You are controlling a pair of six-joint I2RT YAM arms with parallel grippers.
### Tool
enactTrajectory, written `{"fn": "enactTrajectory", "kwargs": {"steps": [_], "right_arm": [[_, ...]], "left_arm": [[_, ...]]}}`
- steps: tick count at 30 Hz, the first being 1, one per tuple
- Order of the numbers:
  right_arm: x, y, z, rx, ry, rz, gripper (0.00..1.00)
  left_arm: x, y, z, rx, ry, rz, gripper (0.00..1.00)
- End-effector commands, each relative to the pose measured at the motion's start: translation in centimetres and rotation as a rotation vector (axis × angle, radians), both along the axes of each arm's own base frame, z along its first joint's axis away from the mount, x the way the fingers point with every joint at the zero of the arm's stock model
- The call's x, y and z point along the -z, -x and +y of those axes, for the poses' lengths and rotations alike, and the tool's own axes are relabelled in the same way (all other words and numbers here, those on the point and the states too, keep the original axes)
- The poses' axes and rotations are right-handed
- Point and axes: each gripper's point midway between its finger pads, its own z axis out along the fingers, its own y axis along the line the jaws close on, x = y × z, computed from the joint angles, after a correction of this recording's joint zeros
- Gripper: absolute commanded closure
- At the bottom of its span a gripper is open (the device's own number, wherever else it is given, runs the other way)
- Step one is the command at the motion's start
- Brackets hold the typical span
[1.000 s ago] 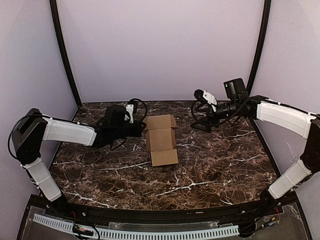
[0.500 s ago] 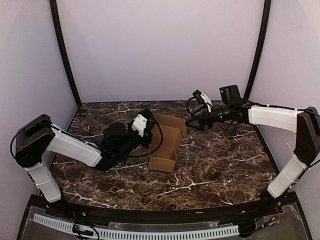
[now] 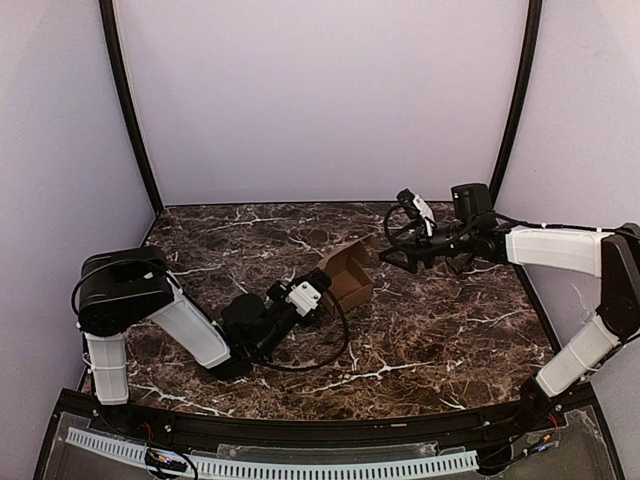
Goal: Fold the paper box
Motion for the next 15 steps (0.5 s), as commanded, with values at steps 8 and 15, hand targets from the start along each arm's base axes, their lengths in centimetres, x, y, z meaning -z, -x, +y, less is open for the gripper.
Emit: {"fn": "enactTrajectory", "kwargs": {"steps": [8, 15], "right_arm": [[-2.5, 0.3, 0.5, -0.086, -0.038, -0.057, 0.17], [-2.2, -0.9, -1.5, 0.005, -0.009, 0.019, 0.2]], "left_arm": [[-0.3, 3.7, 1.3, -0.14, -0.118, -0.069, 0.33], [-4.4, 7.3, 5.0, -0.253, 0.107, 0.086, 0.07]]}}
